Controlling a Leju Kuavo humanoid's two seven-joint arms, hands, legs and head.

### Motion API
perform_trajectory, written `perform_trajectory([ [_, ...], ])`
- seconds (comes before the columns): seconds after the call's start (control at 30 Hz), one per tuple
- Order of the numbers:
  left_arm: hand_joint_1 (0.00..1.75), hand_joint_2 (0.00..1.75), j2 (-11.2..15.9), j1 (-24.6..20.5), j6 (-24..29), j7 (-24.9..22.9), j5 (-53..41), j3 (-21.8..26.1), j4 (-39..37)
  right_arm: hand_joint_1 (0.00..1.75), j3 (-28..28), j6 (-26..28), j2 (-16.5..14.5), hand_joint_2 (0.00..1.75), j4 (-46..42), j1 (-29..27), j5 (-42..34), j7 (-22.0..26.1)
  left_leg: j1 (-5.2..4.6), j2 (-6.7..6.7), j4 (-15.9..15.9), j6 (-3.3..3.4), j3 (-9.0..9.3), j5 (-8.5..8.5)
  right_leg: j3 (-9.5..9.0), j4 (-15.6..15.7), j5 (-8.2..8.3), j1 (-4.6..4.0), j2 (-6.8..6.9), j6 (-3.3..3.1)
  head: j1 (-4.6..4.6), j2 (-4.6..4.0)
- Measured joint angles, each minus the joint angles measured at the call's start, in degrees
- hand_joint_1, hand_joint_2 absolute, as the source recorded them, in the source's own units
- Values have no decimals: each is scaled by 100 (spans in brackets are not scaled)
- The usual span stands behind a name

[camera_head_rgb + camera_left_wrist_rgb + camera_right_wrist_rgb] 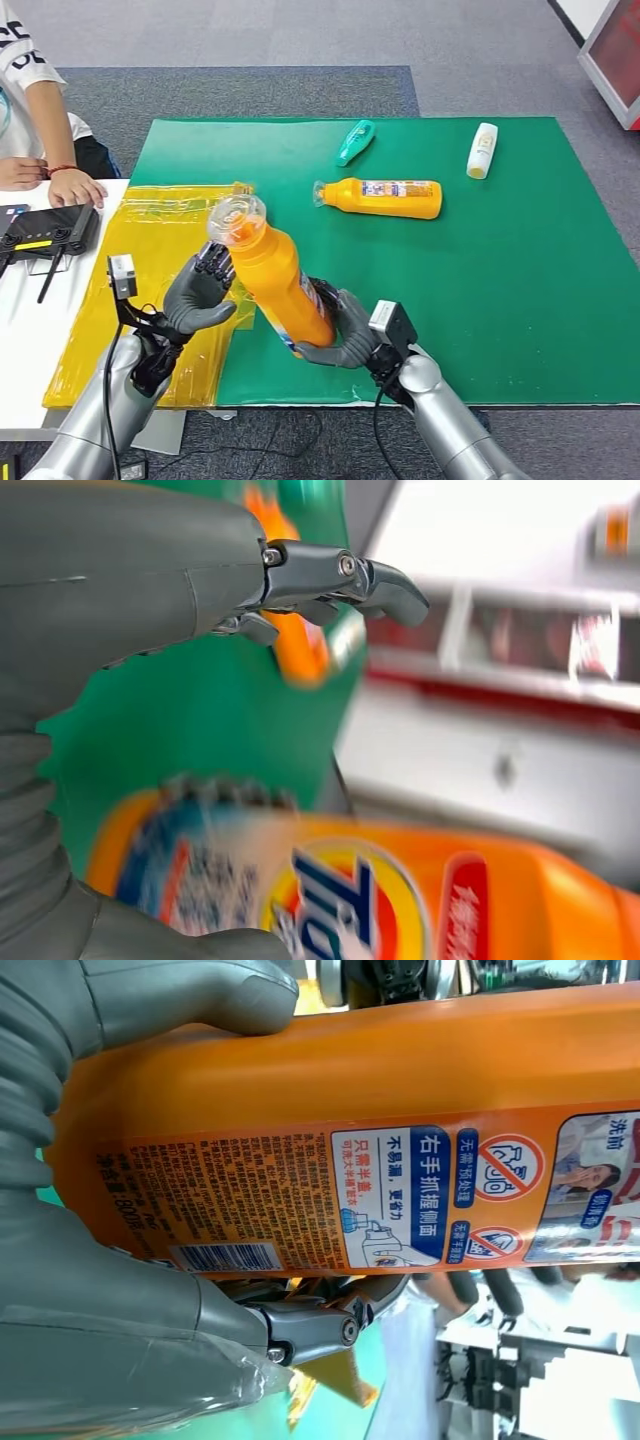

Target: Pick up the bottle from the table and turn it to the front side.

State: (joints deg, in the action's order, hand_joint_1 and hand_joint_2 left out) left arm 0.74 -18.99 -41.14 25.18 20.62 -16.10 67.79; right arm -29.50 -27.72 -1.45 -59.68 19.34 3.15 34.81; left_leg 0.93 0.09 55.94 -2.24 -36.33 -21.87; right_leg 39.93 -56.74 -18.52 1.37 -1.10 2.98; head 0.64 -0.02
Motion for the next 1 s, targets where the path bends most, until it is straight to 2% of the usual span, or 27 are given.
perform_trajectory([
  [0.1,0,175,67,-134,-403,-236,412,-91,-193,175,-83,19,-22,175,56,90,16,30,0,0,0,1,0,2,1,0,1,0,0,0,0,1],
  [0.37,0,175,228,-485,-479,-588,676,-449,-590,175,-221,255,-78,175,254,271,126,31,0,0,0,3,-1,4,0,0,5,0,0,3,1,0],
  [0.73,0,175,339,-684,-218,-615,561,-753,-837,175,-292,596,-100,175,518,381,340,-58,0,-1,0,3,-2,4,1,0,5,0,0,3,1,0],
  [1.0,0,175,386,-987,-87,-837,529,-977,-813,175,-336,776,-143,175,709,490,438,-108,0,0,0,0,0,7,1,0,8,0,0,0,0,0],
])
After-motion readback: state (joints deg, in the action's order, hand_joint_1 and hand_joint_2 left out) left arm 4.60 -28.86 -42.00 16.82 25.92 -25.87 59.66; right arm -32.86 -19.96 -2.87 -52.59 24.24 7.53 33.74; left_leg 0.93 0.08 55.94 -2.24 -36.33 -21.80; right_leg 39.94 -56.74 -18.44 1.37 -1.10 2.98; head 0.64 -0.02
